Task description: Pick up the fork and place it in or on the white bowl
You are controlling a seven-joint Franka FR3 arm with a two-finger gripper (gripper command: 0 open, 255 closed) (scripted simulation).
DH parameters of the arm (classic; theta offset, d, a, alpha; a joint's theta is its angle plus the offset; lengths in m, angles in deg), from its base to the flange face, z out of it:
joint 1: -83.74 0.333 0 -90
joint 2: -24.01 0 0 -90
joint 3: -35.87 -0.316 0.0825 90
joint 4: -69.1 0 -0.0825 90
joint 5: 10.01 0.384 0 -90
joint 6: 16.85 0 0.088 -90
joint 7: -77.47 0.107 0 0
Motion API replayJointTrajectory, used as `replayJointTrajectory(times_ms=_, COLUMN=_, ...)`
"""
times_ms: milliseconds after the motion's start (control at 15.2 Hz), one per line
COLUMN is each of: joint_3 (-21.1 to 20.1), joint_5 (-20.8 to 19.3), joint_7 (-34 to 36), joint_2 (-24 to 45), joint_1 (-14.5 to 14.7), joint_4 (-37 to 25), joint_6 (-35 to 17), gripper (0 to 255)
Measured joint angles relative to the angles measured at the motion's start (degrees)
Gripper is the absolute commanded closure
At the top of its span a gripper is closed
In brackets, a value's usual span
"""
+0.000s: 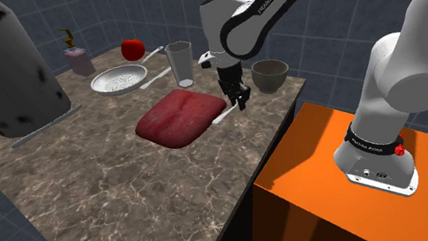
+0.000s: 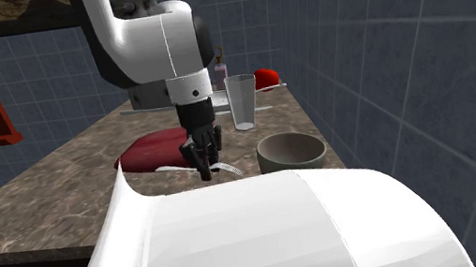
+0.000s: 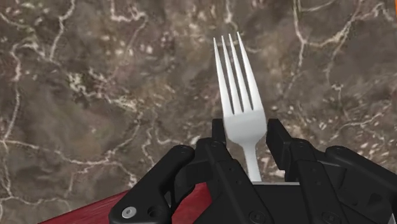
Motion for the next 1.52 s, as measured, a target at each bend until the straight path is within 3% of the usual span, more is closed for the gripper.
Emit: replayJointTrajectory(times_ms=1518, joint_3=-0.21, joint_5=0.56, joint_7=-0.84, joint_2=-9.94, joint_1=0.14, joint_4=-9.65, joint_6=19.40, gripper=255)
